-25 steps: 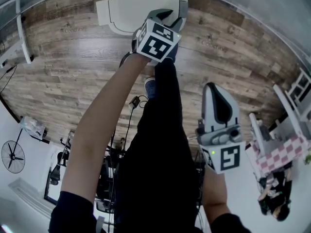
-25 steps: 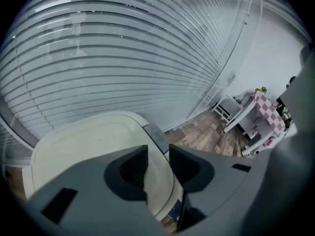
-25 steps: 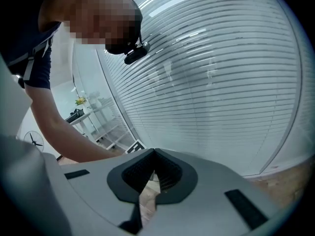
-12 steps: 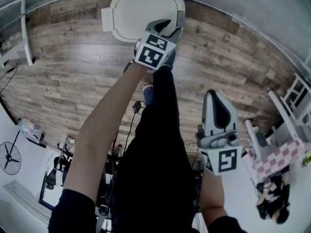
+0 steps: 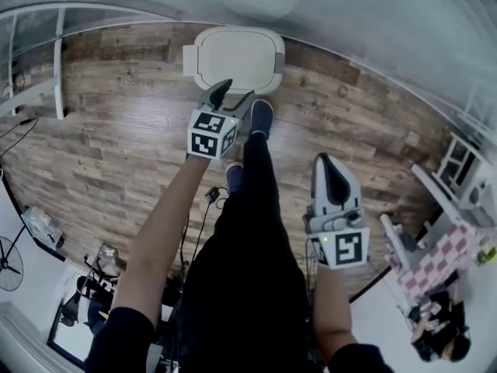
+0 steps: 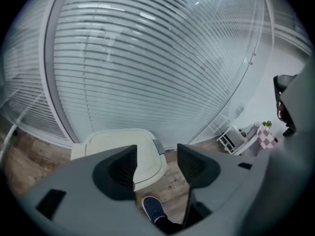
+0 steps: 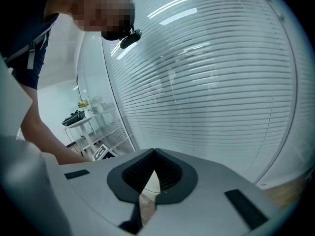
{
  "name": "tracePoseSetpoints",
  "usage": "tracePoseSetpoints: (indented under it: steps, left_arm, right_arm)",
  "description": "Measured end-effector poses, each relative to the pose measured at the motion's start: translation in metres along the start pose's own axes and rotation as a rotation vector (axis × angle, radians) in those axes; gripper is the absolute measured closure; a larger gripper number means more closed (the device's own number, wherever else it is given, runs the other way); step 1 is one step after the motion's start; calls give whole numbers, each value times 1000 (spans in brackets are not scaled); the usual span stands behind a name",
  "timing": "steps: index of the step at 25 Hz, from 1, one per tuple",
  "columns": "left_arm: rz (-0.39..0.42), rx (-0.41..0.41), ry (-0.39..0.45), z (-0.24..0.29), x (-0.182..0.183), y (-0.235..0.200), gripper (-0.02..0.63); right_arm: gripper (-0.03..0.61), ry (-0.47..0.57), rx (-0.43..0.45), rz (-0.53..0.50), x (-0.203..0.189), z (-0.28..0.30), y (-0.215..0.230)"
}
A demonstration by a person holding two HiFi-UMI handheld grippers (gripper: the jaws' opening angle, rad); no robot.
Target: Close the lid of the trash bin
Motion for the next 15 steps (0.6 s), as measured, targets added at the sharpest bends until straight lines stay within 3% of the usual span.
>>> tracePoseSetpoints:
  steps: [4, 10, 15]
  left_arm:
    - [-18, 94, 113, -78, 10, 8, 354]
    - [18, 152, 244, -183, 17, 33, 347]
    - [-7, 189, 342, -246, 16, 48, 347]
  right_arm:
    - [575, 16, -3, 0, 18, -24, -13]
    - [575, 55, -11, -65, 41, -68, -26]
    - [575, 64, -27, -99, 40, -96, -37]
Point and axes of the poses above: the fingertips, and each gripper's own axes: z forward along the fingers, y to its right, x out of its top, the point moved 6 cm from there along -z, backward along the fingers, and after that the axes turned 4 degrees about -z, right-handed, at the moved point
